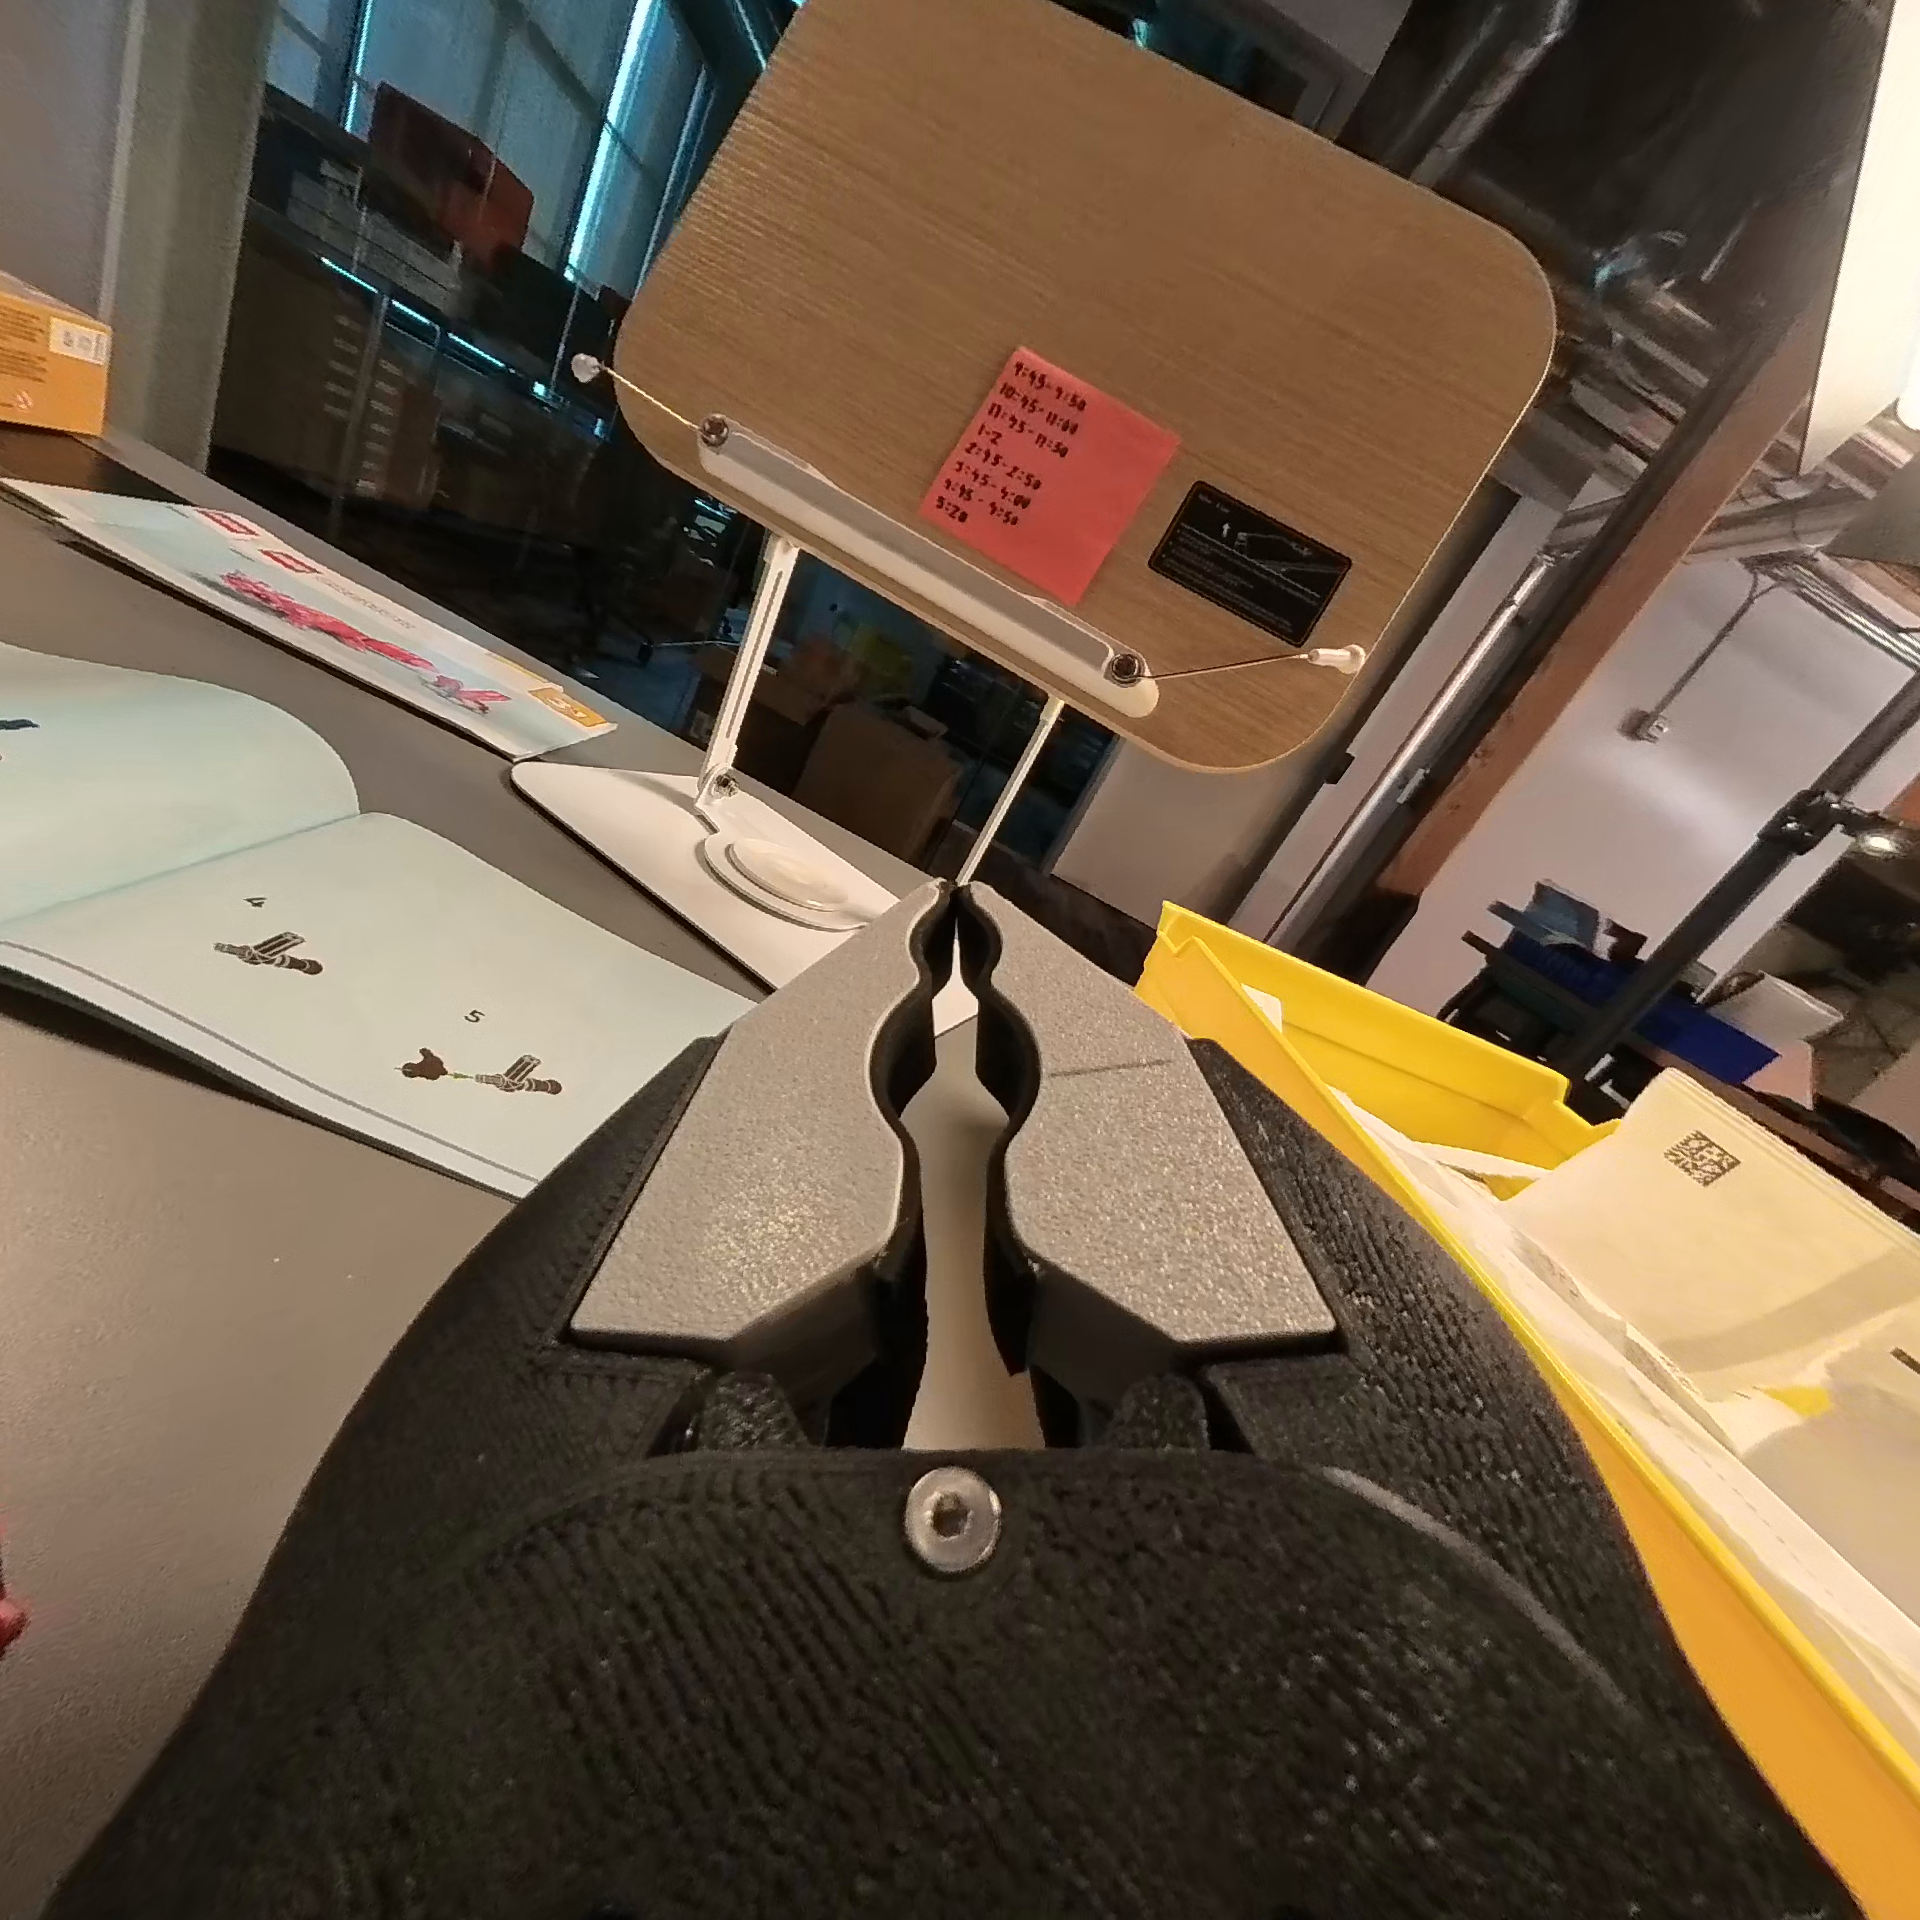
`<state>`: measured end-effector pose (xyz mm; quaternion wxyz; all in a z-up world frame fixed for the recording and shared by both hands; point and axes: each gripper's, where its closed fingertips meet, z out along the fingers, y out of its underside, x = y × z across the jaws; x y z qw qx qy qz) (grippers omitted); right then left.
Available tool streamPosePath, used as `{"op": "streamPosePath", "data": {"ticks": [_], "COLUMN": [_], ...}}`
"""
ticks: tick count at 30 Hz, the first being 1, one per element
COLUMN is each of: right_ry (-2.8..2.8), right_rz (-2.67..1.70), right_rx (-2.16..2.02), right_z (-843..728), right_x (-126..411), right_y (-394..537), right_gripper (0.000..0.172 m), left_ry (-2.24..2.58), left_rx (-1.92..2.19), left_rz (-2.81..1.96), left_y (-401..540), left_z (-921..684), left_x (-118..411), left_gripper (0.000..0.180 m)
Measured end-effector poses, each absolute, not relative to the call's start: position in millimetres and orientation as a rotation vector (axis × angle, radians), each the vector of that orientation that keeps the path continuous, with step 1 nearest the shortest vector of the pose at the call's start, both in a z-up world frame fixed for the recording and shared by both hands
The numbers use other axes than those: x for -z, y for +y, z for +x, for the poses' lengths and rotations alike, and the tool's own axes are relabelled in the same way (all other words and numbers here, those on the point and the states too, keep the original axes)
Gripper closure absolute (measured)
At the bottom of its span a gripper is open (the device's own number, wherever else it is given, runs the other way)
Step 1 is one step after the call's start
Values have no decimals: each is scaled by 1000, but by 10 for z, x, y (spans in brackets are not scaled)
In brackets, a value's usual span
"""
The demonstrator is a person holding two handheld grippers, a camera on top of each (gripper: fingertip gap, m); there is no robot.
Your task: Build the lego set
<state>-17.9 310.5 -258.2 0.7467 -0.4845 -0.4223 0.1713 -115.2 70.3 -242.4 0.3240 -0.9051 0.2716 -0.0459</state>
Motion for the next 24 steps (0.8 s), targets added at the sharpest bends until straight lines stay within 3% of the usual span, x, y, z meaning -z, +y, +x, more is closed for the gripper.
{"op": "streamPosePath", "data": {"ticks": [5, 13, 16, 24], "right_ry": [-907, -911, -909, -912], "right_rz": [-1067, -1067, -1068, -1067], "right_rx": [-393, -395, -398, -398], "right_z": [-153, -170, -168, -169], "right_x": [2569, 2572, 2571, 2573], "right_y": [3115, 3109, 3110, 3108], "right_gripper": [172, 172, 172, 172], "left_ry": [703, 229, 409, 770], "left_rx": [33, 99, 288, 46], "left_rz": [-2587, -2667, -2749, -2895], "left_y": [979, 1191, 1108, 986], "left_z": [-1324, -2175, -1979, -2041], "left_x": [2972, 2894, 3123, 3538], "left_gripper": [180, 162, 156, 139]}}
